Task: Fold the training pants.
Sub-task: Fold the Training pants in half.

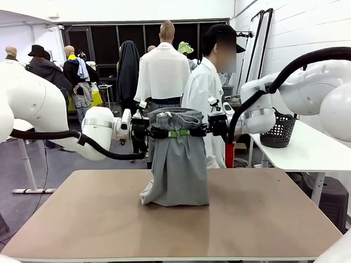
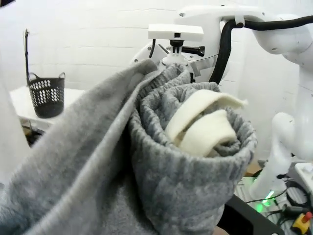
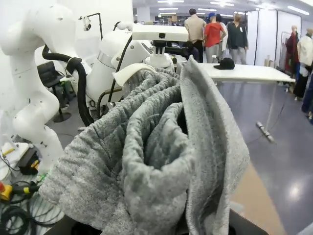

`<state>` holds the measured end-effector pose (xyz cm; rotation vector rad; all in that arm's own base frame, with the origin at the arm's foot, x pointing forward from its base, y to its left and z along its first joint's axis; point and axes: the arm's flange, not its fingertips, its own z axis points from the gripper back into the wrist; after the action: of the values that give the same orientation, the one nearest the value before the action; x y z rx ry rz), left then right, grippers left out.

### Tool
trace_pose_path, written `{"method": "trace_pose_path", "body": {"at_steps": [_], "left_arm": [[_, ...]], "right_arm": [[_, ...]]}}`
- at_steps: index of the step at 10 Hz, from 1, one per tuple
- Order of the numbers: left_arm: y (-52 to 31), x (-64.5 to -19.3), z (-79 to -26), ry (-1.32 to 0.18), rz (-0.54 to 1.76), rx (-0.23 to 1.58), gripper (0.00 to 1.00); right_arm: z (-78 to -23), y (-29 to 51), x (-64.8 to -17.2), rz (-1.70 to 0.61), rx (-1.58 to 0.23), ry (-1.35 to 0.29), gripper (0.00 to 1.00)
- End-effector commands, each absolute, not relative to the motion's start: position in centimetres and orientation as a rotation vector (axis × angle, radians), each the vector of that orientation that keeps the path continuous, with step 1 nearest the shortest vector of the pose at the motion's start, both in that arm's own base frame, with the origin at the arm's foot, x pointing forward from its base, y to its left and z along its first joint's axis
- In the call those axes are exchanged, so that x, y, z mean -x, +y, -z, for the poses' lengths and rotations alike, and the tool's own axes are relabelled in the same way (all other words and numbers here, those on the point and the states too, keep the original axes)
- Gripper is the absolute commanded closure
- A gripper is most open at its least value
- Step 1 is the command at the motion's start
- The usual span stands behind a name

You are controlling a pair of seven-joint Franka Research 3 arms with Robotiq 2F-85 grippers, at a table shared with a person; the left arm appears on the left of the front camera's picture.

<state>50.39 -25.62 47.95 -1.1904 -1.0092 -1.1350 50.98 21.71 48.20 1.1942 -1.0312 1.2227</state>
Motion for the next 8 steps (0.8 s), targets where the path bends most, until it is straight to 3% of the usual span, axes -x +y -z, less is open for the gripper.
{"method": "trace_pose_path", "body": {"at_steps": [1, 5, 8], "left_arm": [[-24.9, -47.2, -46.7, -0.918, 1.055, 1.298, 1.00], [-22.9, -43.5, -40.6, -0.774, 0.921, 1.424, 1.00], [-24.5, -43.5, -39.0, -0.757, 0.953, 1.397, 1.00]], "right_arm": [[-46.0, 21.2, -48.7, -1.084, -1.289, -0.998, 1.00], [-38.9, 19.8, -45.7, -0.920, -1.403, -0.804, 1.00], [-38.2, 21.6, -44.4, -0.984, -1.427, -0.775, 1.00]]}}
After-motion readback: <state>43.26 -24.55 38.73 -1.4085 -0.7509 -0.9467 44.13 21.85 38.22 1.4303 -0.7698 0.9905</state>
